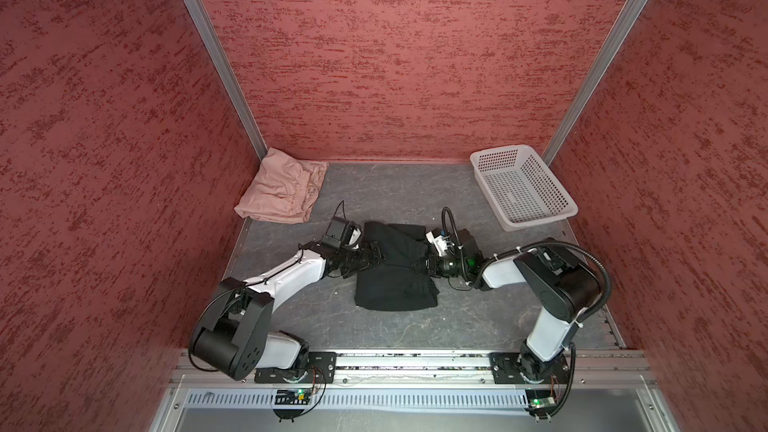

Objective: Fold and stack the shorts

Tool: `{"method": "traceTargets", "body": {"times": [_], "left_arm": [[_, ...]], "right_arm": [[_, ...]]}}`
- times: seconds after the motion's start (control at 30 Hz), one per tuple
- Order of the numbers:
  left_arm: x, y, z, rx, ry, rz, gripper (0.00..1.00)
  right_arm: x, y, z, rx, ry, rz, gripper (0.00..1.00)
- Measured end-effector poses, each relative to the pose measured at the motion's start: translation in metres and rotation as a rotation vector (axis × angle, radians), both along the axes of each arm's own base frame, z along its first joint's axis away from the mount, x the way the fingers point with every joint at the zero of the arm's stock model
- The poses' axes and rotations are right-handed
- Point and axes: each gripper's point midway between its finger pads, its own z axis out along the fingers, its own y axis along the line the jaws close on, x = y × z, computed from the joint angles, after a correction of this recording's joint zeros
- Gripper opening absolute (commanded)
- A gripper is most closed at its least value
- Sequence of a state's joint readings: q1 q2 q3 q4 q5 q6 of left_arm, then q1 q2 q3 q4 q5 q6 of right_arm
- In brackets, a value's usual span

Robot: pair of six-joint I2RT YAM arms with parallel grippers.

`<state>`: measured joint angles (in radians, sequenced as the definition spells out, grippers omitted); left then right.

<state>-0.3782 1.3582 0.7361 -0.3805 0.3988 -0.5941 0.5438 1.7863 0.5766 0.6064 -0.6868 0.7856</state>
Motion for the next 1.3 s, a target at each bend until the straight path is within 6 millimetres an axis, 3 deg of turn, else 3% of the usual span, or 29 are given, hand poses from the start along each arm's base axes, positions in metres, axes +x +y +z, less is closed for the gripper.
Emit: {"method": "traceTargets", "body": {"times": [0.1,0.2,0.33,0.43,0.8,1.03,1.1,1.17,1.3], "left_arm": [[0.016,0.030,0.034,0.014,-0.057,0.081,0.99],[0.032,0.071,0.083,0.030,-0.164,0.182,0.99],[0.035,0.107,0.150,0.060,-0.320,0.253,0.99],[0.029,0.119,0.178,0.081,-0.381,0.269,0.99],[-0.001,0.144,0.176,0.124,-0.340,0.313,0.99],[-0.019,0.161,0.191,0.149,-0.386,0.363,0.99],[-0.023,0.163,0.195,0.158,-0.401,0.366,0.99],[-0.026,0.166,0.197,0.168,-0.408,0.371,0.99],[-0.027,0.167,0.193,0.162,-0.400,0.372,0.99]], "right_arm": [[0.005,0.006,0.012,0.041,0.005,-0.016,0.00],[0.015,0.018,0.031,0.070,-0.024,-0.013,0.00],[0.048,0.044,0.083,0.149,-0.130,-0.008,0.00],[0.075,0.063,0.121,0.223,-0.208,-0.009,0.00],[0.173,0.141,0.170,0.385,-0.337,0.007,0.00],[0.234,0.207,0.217,0.602,-0.533,0.031,0.00],[0.243,0.216,0.224,0.664,-0.605,0.002,0.00],[0.246,0.220,0.221,0.695,-0.639,-0.049,0.00],[0.249,0.231,0.184,0.641,-0.598,-0.125,0.00]]}}
